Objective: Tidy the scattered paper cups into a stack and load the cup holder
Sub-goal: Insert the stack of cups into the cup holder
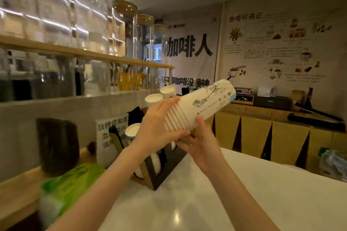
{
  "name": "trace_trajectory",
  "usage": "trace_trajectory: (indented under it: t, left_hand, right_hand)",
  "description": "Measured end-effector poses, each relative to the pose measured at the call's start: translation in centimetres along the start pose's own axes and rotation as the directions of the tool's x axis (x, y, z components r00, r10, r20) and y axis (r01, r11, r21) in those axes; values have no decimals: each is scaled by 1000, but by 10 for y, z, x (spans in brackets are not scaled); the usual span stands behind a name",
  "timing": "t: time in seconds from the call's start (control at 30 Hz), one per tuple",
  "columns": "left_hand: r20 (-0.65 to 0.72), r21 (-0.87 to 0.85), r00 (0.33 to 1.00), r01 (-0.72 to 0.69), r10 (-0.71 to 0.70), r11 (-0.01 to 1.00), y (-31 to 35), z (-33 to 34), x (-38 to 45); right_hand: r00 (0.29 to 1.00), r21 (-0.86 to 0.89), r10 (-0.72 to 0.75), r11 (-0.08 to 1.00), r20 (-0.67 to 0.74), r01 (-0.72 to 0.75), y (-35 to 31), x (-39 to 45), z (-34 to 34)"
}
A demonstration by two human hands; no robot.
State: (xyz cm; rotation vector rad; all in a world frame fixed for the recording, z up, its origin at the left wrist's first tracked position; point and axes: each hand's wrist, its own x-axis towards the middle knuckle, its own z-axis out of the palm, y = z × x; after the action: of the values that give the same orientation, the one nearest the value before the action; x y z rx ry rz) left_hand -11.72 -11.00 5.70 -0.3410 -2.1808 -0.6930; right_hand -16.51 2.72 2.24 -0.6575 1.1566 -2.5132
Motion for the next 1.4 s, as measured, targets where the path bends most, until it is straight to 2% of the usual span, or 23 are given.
trace_trajectory:
  t: [0.27,0.37,0.5,0.7,0.8,0.9,1.03,1.17,1.3,1.4]
  left_hand:
    - [-64,-201,984,151,-167,968,-48,-57,-5]
    - [-40,-255,973,211,-228,944,-62,-57,-17]
    - [34,-307,939,336,-343,890,-78,-52,-29]
    - [137,-305,910,415,-392,857,-77,-51,-23]
    - [108,-330,887,459,-450,825,-80,-49,-25]
    - [60,-296,880,466,-471,834,-83,-45,-28]
    - [7,-251,904,415,-427,874,-82,-42,-30]
    - [37,-186,905,422,-423,887,-84,-45,-28]
    - [78,-105,901,434,-428,895,-80,-52,-25]
    - [131,80,887,435,-442,897,-75,-62,-24]
  right_hand:
    - [987,-303,-149,939,63,162,26,32,78]
    - [971,-397,-188,888,146,232,39,32,87]
    - [968,-478,-147,848,203,229,53,30,88]
    - [994,-474,3,879,109,49,72,35,67]
    - [993,-520,111,851,49,-70,83,34,56]
    - [983,-575,182,801,-30,-166,88,28,48]
    - [970,-611,217,755,-107,-236,95,22,40]
    - [965,-614,230,745,-129,-260,98,25,37]
    - [930,-679,309,640,-200,-359,93,23,39]
    - [950,-821,244,489,-195,-294,69,13,41]
